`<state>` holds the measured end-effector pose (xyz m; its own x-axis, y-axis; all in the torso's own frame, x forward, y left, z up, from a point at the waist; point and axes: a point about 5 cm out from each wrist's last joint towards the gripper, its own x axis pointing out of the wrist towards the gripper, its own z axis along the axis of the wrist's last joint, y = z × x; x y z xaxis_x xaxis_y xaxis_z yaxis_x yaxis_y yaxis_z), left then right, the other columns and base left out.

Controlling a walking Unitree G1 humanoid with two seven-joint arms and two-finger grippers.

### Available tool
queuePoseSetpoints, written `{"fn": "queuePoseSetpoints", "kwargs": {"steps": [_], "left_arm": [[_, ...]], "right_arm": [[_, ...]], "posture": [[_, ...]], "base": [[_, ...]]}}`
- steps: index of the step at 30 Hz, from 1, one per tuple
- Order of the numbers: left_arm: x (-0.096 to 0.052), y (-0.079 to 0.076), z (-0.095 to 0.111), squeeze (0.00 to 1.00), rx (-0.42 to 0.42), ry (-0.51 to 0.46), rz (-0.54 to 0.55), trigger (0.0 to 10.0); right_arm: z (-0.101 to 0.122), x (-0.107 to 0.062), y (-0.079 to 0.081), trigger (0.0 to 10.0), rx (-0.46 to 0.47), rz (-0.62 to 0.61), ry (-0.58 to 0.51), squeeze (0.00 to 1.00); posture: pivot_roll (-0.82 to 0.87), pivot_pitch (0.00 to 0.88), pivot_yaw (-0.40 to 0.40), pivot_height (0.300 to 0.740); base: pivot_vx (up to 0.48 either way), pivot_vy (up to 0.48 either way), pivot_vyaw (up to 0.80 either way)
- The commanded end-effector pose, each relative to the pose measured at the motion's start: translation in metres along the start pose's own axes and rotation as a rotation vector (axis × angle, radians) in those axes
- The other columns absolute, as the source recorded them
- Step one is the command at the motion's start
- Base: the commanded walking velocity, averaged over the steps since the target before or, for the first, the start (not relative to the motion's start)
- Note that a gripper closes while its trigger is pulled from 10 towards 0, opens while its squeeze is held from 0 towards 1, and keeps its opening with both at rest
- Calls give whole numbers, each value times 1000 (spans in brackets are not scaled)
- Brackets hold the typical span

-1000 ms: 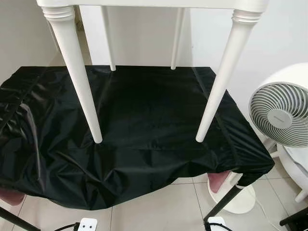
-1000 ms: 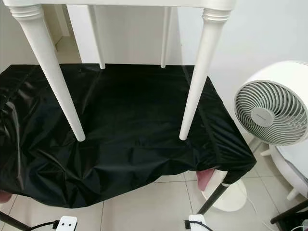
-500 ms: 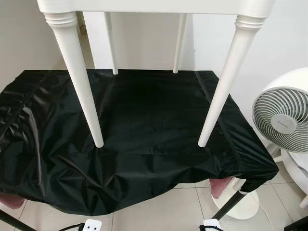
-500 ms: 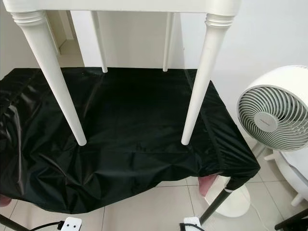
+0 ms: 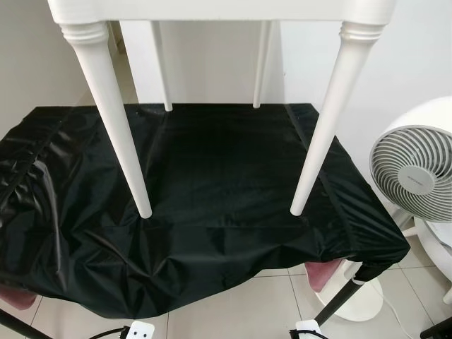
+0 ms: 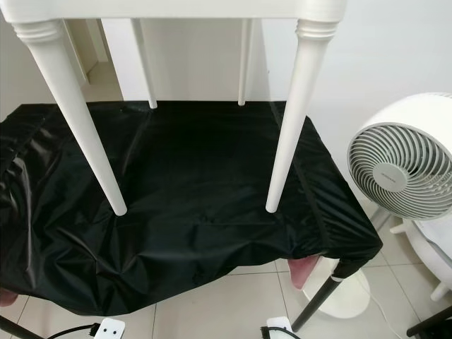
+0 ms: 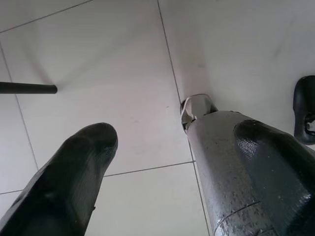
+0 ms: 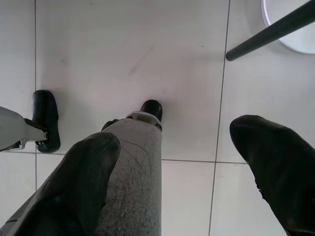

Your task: Building children table

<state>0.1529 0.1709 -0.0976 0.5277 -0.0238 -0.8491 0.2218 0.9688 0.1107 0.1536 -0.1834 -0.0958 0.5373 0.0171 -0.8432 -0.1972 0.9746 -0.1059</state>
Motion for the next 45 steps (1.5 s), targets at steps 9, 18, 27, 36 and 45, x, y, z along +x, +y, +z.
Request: {"fn": "queuePoseSetpoints", "kwargs": {"steps": [9,18,27,36,45], "left_arm": [[-2,-9,-13,0,27,53,-24,10000],[-1,-9,-10,0,54,52,-25,10000],[-1,-10,-11,0,63,54,-28,10000],[-1,-11,-9,0,63,51,-31,10000],[1,-9,0,0,111,36,-43,10000]], "right_arm": [[-14,-3,1,10000,-12,0,54,0],[-14,-3,-1,10000,-25,-4,52,0],[-13,-2,1,10000,-43,-1,51,0],[-10,-2,2,10000,-34,-2,44,0],[0,1,3,10000,-19,5,17,0]], "posture": [[43,0,15,740],[44,0,13,740],[45,0,9,740],[38,0,12,740],[42,10,21,740]], "base": [[0,0,0],[0,0,0],[0,0,0],[0,0,0],[0,0,0]]}}
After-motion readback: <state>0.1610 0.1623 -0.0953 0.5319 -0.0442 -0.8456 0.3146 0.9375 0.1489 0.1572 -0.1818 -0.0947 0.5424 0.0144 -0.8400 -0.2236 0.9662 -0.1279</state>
